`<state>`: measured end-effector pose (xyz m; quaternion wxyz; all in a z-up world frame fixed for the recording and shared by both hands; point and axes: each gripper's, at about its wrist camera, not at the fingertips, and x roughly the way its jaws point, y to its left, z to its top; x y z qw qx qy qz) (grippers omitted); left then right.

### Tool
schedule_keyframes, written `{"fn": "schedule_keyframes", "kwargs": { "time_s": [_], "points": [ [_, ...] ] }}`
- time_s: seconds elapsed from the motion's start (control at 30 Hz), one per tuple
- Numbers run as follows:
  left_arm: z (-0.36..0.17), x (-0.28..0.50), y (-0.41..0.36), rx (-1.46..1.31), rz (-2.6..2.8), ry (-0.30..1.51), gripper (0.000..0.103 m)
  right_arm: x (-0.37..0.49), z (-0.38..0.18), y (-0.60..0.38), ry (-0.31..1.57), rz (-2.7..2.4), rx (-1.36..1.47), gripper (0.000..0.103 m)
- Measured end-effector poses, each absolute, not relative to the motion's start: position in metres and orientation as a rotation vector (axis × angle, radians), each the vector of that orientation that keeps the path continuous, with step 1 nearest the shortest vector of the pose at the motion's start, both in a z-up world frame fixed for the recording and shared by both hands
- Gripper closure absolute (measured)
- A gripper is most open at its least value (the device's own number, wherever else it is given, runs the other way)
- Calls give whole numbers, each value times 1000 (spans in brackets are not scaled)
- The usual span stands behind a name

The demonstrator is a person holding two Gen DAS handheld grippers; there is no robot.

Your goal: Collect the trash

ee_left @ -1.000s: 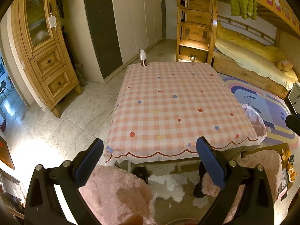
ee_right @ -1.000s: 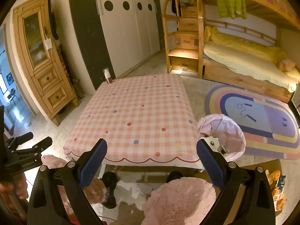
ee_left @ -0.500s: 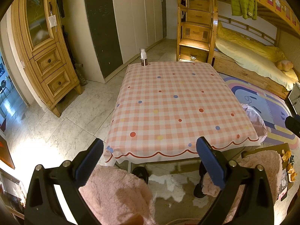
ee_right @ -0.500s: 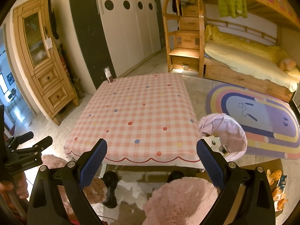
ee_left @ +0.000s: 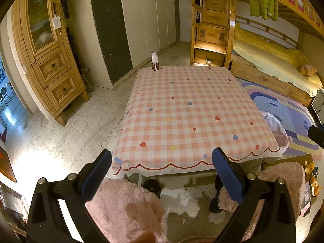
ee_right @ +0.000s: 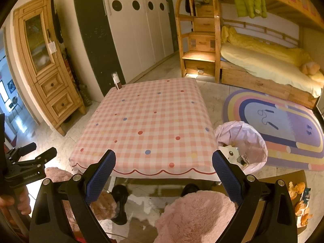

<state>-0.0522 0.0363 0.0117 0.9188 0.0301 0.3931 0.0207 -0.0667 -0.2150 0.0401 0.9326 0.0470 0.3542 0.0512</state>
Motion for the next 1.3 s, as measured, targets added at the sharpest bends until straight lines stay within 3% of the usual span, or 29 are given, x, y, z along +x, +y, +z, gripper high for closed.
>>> {"fn": "schedule_keyframes", "kwargs": {
  "time_s": [1.3],
  "points": [
    [-1,-52,37,77,41,821,7,-70,37,-221,714,59,117,8]
  ]
}}
